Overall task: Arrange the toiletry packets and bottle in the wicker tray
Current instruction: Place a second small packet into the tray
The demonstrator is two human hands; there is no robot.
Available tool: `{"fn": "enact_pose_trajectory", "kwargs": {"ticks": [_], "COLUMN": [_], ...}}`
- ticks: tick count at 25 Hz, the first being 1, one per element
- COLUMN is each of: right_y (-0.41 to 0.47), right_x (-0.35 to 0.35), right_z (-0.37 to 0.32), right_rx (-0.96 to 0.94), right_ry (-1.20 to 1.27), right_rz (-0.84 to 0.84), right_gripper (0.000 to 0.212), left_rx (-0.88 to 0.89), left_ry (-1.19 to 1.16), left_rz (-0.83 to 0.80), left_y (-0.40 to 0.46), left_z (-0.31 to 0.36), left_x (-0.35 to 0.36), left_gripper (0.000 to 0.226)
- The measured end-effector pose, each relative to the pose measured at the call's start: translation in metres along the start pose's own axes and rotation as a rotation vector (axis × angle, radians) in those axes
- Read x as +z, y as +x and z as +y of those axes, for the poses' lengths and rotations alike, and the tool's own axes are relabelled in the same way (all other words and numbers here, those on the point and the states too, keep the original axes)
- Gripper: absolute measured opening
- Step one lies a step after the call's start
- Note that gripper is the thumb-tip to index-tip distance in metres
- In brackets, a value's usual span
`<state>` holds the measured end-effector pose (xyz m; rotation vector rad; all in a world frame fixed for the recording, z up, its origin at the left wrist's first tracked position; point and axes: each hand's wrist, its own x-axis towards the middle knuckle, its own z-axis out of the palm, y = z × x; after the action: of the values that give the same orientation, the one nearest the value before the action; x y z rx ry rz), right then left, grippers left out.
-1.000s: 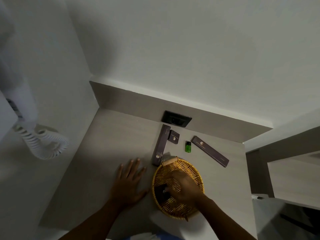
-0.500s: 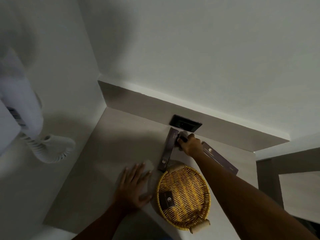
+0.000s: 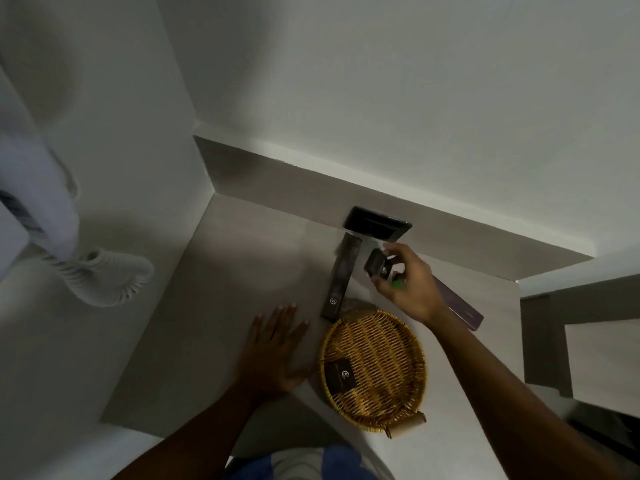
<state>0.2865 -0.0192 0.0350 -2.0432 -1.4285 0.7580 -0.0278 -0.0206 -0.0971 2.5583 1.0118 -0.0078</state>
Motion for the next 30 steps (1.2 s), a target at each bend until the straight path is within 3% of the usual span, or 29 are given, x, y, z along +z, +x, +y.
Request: {"fn": "enact_pose_trajectory", "kwargs": {"ticks": [3, 8, 17, 19, 21, 24, 30], "right_y": [-0.071, -0.119, -0.112, -0.111, -0.102, -0.077, -0.016], "right_x": [-0.009, 0.031, 0.060, 0.048, 0.023, -0.023, -0.044], "right_z": [0.008, 0.031, 0.039, 0.045, 0.058, 0.091, 0.113], "right_rx": [-0.118, -0.071, -0.147, -0.095, -0.019, 0.166, 0.307], "right_ry": [-0.130, -0.424, -0.471, -0.339, -0.197, -0.310, -0.538], "right_rz": [-0.237, -0.504, -0.474, -0.362, -0.130, 0.088, -0.112], "right_gripper": [0.066, 0.062, 0.058, 0.052, 0.043, 0.047, 0.063], "left_rx": [0.012, 0.023, 0.020, 0.021, 0.022, 0.030, 0.017], "left_ry": [0.010, 0.042, 0.044, 0.043, 0.045, 0.041, 0.018], "left_rz": [-0.005, -0.005, 0.030, 0.041, 0.054, 0.070, 0.089], "left_y": [0.001, 0.000, 0.001, 0.002, 0.002, 0.001, -0.001], "left_z": [0.002, 0.004, 0.002, 0.001, 0.000, 0.002, 0.003], "left_x": [-0.004, -0.007, -0.005, -0.002, -0.001, -0.001, -0.003], "left_gripper": [0.086, 0.086, 0.087, 0.088, 0.088, 0.088, 0.087]}}
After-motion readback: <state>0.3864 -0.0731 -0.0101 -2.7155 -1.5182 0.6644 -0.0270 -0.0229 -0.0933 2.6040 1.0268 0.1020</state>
